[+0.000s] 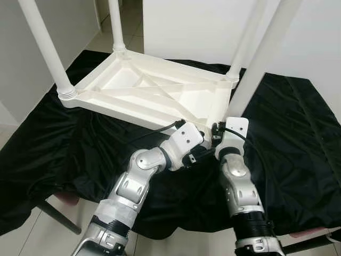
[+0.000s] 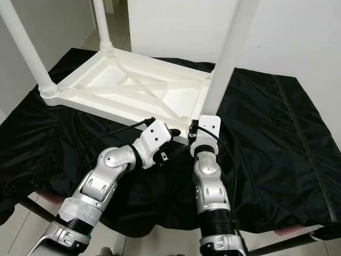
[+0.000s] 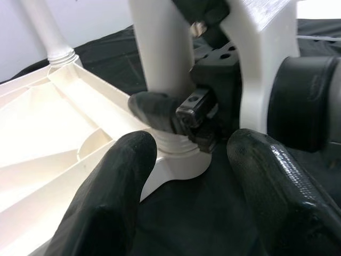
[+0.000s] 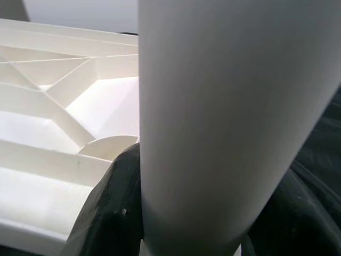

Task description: Building children table

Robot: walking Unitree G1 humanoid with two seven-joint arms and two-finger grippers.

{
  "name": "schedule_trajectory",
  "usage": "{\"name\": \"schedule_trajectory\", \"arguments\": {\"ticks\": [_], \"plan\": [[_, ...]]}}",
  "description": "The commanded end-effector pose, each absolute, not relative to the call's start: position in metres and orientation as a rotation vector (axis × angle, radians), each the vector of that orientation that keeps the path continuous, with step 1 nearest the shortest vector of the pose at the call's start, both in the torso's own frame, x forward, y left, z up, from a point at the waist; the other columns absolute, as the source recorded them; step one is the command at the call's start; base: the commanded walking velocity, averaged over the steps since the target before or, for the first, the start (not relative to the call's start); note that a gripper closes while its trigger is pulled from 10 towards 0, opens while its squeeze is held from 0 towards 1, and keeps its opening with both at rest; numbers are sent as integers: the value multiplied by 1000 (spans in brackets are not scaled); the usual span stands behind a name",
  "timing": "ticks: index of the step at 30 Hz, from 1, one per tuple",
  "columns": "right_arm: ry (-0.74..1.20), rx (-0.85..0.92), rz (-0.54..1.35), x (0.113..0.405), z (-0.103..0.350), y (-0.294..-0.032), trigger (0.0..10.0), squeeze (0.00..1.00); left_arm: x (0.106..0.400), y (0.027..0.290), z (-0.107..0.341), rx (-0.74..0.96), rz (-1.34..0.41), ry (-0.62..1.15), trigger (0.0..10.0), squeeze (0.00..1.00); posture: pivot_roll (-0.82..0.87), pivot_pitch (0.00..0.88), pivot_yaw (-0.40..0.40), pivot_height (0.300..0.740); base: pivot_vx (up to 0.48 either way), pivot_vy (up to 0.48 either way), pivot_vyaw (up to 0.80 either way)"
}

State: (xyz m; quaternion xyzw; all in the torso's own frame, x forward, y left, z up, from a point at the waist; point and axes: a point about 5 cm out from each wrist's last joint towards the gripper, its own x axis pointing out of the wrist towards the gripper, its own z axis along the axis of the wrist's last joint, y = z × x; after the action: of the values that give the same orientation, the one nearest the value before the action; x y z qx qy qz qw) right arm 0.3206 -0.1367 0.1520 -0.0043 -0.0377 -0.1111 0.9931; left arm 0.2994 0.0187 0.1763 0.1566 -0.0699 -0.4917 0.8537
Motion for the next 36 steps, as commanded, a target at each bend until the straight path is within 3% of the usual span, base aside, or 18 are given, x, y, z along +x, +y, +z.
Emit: {"name": "schedule_trajectory", "arguments": {"ticks": [1,14,15,20,21,27,36], "plan": [[-71,-33,-281,317,153,-144,10000,0,302,20,179,320,-955,-164,10000,0,1,85,-33,740,0,0,0],[-66,-17,-344,310,152,-144,10000,0,304,20,182,328,-942,-175,10000,0,-1,88,-39,740,0,0,0],[-69,1,-340,309,152,-144,10000,1000,304,20,181,326,-943,-174,10000,0,-3,88,-38,740,0,0,0],[-86,38,-238,309,154,-148,10000,1000,304,20,183,324,-930,-186,10000,0,0,89,-45,740,0,0,0],[-72,40,-208,310,151,-150,10000,0,304,20,183,327,-926,-189,10000,0,-2,89,-46,740,0,0,0],[-52,30,-107,313,147,-158,10000,0,305,20,181,327,-923,-181,10000,0,-1,89,-48,740,0,0,0],[-35,-133,293,320,148,-195,10000,0,306,19,182,333,-922,-185,10000,0,-12,86,-42,740,0,0,0]]}}
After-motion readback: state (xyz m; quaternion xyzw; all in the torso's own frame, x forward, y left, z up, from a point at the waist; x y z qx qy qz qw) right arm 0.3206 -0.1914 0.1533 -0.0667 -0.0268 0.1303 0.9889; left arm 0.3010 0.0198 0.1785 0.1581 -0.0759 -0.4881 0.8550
